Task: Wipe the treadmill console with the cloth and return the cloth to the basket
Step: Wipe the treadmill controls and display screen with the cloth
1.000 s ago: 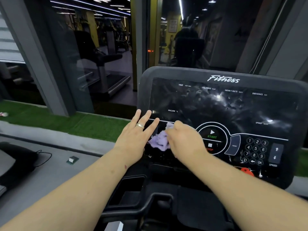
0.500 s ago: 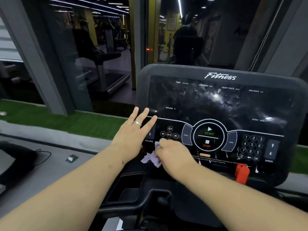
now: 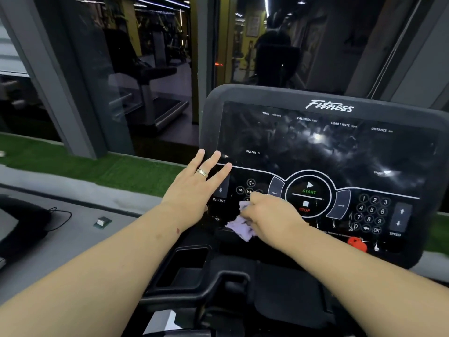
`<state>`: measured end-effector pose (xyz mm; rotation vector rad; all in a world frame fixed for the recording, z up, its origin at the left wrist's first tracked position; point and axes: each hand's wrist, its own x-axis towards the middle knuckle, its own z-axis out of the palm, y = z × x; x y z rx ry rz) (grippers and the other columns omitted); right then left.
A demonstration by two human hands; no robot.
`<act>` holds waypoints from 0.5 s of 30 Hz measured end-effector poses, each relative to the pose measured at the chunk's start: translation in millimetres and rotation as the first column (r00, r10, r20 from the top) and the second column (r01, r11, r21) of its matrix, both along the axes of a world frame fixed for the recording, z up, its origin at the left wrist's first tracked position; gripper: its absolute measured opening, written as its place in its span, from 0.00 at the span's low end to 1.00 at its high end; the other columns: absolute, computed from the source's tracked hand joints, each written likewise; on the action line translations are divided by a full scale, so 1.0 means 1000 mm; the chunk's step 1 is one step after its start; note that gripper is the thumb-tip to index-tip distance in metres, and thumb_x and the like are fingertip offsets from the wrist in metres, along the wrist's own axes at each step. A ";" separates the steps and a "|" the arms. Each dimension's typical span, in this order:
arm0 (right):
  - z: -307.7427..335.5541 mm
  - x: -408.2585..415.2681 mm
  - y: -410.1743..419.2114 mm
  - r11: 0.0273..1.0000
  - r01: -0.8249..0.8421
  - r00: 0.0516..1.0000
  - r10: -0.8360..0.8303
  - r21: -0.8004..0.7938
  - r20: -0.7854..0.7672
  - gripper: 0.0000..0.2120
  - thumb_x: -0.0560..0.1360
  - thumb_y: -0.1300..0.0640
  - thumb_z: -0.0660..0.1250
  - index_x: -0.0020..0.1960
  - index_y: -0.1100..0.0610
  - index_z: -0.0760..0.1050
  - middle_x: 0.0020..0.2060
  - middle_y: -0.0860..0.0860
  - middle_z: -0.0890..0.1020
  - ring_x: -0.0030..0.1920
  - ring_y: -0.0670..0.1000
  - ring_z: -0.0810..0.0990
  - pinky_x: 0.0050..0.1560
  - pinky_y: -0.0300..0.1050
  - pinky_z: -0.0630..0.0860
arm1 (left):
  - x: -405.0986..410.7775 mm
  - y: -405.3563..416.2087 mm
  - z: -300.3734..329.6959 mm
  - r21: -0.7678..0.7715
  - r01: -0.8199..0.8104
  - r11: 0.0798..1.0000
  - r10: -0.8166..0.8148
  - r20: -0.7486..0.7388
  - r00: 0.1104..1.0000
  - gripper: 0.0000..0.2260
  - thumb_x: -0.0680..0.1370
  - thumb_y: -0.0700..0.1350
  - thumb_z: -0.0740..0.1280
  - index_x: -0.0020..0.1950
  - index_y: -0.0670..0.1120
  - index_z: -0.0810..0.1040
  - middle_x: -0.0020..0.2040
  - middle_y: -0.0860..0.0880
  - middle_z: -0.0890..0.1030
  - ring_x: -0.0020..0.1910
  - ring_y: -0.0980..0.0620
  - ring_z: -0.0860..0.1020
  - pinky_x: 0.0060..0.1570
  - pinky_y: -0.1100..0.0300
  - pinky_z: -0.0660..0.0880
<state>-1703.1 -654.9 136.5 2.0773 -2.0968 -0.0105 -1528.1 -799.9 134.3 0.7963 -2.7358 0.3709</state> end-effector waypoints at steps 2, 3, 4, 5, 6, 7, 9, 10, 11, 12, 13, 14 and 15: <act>-0.001 0.022 -0.010 0.999 -0.028 1.000 0.028 0.018 -0.003 0.06 0.73 0.57 0.70 0.50 0.51 0.82 0.47 0.50 0.72 0.46 0.56 0.79 0.39 0.45 0.66 | 0.000 0.001 0.000 -0.003 0.002 1.000 -0.002 -0.005 1.000 0.55 0.72 0.42 0.77 0.82 0.58 0.38 0.83 0.49 0.38 0.82 0.39 0.40 0.69 0.53 0.71; -0.003 0.037 -0.017 0.998 -0.049 0.999 0.049 0.024 0.021 0.07 0.74 0.55 0.69 0.51 0.53 0.82 0.50 0.52 0.74 0.48 0.58 0.79 0.40 0.46 0.68 | -0.001 0.001 -0.001 -0.008 0.004 1.000 -0.004 -0.001 1.000 0.55 0.71 0.41 0.77 0.83 0.58 0.39 0.83 0.49 0.39 0.82 0.39 0.41 0.69 0.53 0.72; -0.005 0.050 -0.025 0.997 -0.065 0.998 0.064 0.035 0.025 0.08 0.74 0.55 0.70 0.52 0.54 0.83 0.52 0.54 0.75 0.48 0.59 0.78 0.41 0.48 0.69 | -0.001 0.001 -0.001 -0.016 0.001 1.000 -0.001 0.000 1.000 0.54 0.71 0.41 0.77 0.83 0.57 0.40 0.83 0.48 0.40 0.82 0.39 0.42 0.68 0.53 0.72; -0.007 0.056 -0.030 0.996 -0.084 0.996 0.083 0.035 0.019 0.08 0.74 0.55 0.71 0.52 0.54 0.82 0.52 0.54 0.75 0.48 0.59 0.78 0.41 0.49 0.70 | -0.001 0.001 0.000 -0.024 -0.005 1.000 0.005 -0.001 1.000 0.54 0.72 0.41 0.76 0.83 0.57 0.40 0.83 0.48 0.41 0.82 0.39 0.43 0.68 0.53 0.72; -0.008 0.054 -0.032 0.995 -0.092 0.996 0.091 0.038 0.015 0.08 0.74 0.55 0.71 0.53 0.53 0.82 0.52 0.54 0.74 0.48 0.59 0.77 0.41 0.49 0.70 | 0.000 0.001 0.002 -0.027 -0.009 1.000 0.009 0.005 1.000 0.53 0.72 0.41 0.76 0.83 0.58 0.40 0.83 0.48 0.41 0.82 0.39 0.43 0.69 0.53 0.71; -0.008 0.047 -0.030 0.995 -0.093 0.996 0.092 0.034 0.020 0.08 0.74 0.56 0.70 0.53 0.52 0.82 0.50 0.52 0.73 0.47 0.58 0.77 0.40 0.49 0.69 | 0.000 0.001 0.004 -0.023 -0.006 1.000 0.006 0.018 1.000 0.53 0.72 0.42 0.76 0.83 0.58 0.40 0.83 0.48 0.40 0.82 0.39 0.42 0.69 0.53 0.71; -0.007 0.028 -0.020 0.996 -0.076 0.996 0.074 0.053 0.044 0.08 0.73 0.59 0.69 0.51 0.51 0.82 0.46 0.49 0.68 0.46 0.57 0.78 0.39 0.47 0.66 | 0.001 0.002 0.006 0.002 0.001 1.000 -0.001 0.039 0.999 0.53 0.73 0.43 0.76 0.83 0.58 0.39 0.83 0.49 0.38 0.82 0.39 0.40 0.71 0.53 0.69; -0.006 0.024 -0.017 0.996 -0.064 0.997 0.062 0.058 0.035 0.08 0.73 0.59 0.69 0.49 0.50 0.82 0.44 0.48 0.67 0.45 0.56 0.78 0.38 0.46 0.65 | 0.001 0.002 0.006 0.009 -0.001 1.000 0.001 0.039 0.999 0.53 0.73 0.44 0.76 0.83 0.58 0.38 0.83 0.49 0.37 0.82 0.39 0.40 0.72 0.53 0.68; -0.006 0.024 -0.018 0.996 -0.074 0.997 0.073 0.043 0.024 0.06 0.72 0.59 0.70 0.47 0.50 0.82 0.44 0.49 0.68 0.44 0.56 0.78 0.37 0.46 0.64 | 0.001 0.001 0.006 0.012 -0.005 1.000 0.005 0.034 0.999 0.53 0.73 0.43 0.76 0.83 0.58 0.38 0.83 0.49 0.37 0.82 0.39 0.39 0.72 0.53 0.68; -0.004 0.030 -0.020 0.995 -0.088 0.996 0.087 0.044 0.025 0.05 0.70 0.58 0.71 0.43 0.50 0.82 0.44 0.50 0.71 0.42 0.56 0.79 0.36 0.46 0.65 | 0.001 0.001 0.006 0.016 -0.006 1.000 0.006 0.026 1.000 0.53 0.73 0.42 0.76 0.83 0.58 0.39 0.83 0.49 0.37 0.82 0.39 0.40 0.72 0.53 0.68; -0.003 0.039 -0.025 0.993 -0.104 0.994 0.103 0.053 0.033 0.03 0.69 0.57 0.73 0.41 0.50 0.82 0.44 0.51 0.73 0.40 0.56 0.78 0.35 0.46 0.65 | 0.000 0.001 0.005 0.021 -0.002 1.000 0.002 0.016 1.000 0.53 0.73 0.41 0.75 0.83 0.58 0.40 0.83 0.49 0.38 0.82 0.39 0.40 0.71 0.53 0.68; -0.004 0.047 -0.031 0.991 -0.116 0.993 0.114 0.065 0.033 0.02 0.68 0.56 0.74 0.40 0.50 0.82 0.44 0.52 0.74 0.39 0.57 0.78 0.34 0.46 0.65 | 0.000 0.001 0.004 0.029 0.003 1.000 -0.003 0.003 1.000 0.52 0.73 0.40 0.74 0.83 0.59 0.41 0.83 0.49 0.39 0.82 0.39 0.41 0.70 0.52 0.68; -0.006 0.055 -0.036 0.990 -0.125 0.992 0.123 0.063 0.040 0.03 0.67 0.54 0.75 0.39 0.50 0.82 0.44 0.52 0.75 0.38 0.57 0.77 0.33 0.46 0.65 | 0.000 0.001 0.004 0.033 0.007 0.999 -0.006 -0.011 1.000 0.50 0.74 0.40 0.73 0.83 0.58 0.42 0.84 0.49 0.40 0.82 0.39 0.41 0.70 0.52 0.68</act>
